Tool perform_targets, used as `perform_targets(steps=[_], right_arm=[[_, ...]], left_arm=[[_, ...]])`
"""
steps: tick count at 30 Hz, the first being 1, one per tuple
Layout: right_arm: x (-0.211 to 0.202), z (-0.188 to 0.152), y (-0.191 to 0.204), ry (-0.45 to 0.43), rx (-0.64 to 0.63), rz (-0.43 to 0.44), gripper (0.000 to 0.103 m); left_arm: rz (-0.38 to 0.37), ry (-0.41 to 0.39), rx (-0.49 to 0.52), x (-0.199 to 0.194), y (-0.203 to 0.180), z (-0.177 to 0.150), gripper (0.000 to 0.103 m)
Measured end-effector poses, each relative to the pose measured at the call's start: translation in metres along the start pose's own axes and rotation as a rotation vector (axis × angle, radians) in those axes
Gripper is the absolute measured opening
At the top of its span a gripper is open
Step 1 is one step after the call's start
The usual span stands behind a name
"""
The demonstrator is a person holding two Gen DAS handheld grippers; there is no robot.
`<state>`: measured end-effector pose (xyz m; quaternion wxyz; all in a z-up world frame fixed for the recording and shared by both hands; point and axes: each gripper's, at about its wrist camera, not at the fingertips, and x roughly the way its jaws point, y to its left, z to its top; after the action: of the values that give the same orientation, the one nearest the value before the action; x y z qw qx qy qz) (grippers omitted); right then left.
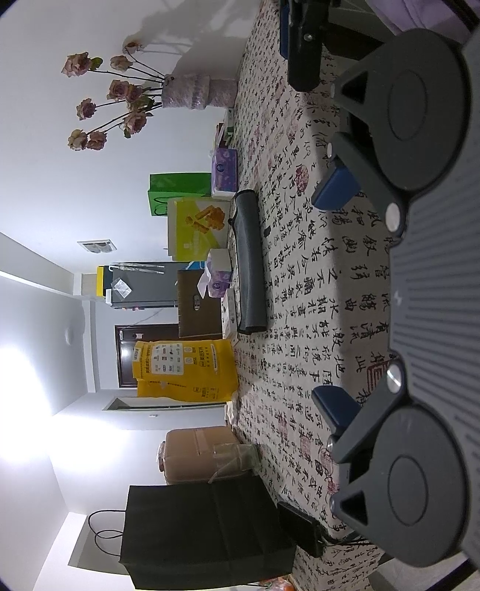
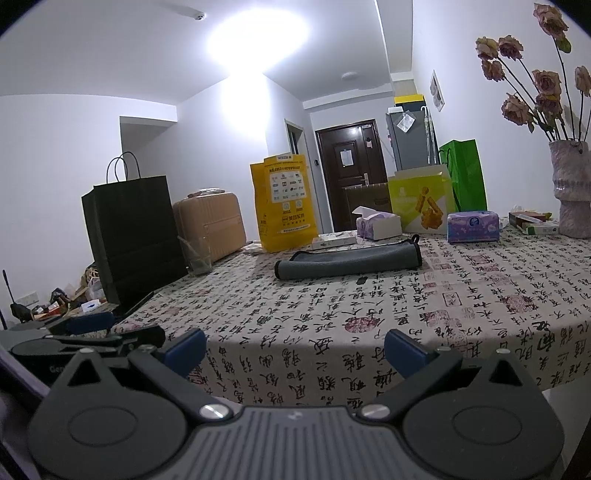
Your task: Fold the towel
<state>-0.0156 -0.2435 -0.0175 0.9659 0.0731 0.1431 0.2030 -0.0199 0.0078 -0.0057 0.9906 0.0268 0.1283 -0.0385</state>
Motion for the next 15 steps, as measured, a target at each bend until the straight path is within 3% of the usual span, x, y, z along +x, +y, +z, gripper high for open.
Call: perform_targets(steps=[15], right_arm=[[-0.0001, -0.0005, 0.0002, -0.002, -0.001, 0.002, 0.103]], left_arm=[[-0.001, -0.001, 0.001, 0.0012, 0.0001, -0.0006, 0.103]])
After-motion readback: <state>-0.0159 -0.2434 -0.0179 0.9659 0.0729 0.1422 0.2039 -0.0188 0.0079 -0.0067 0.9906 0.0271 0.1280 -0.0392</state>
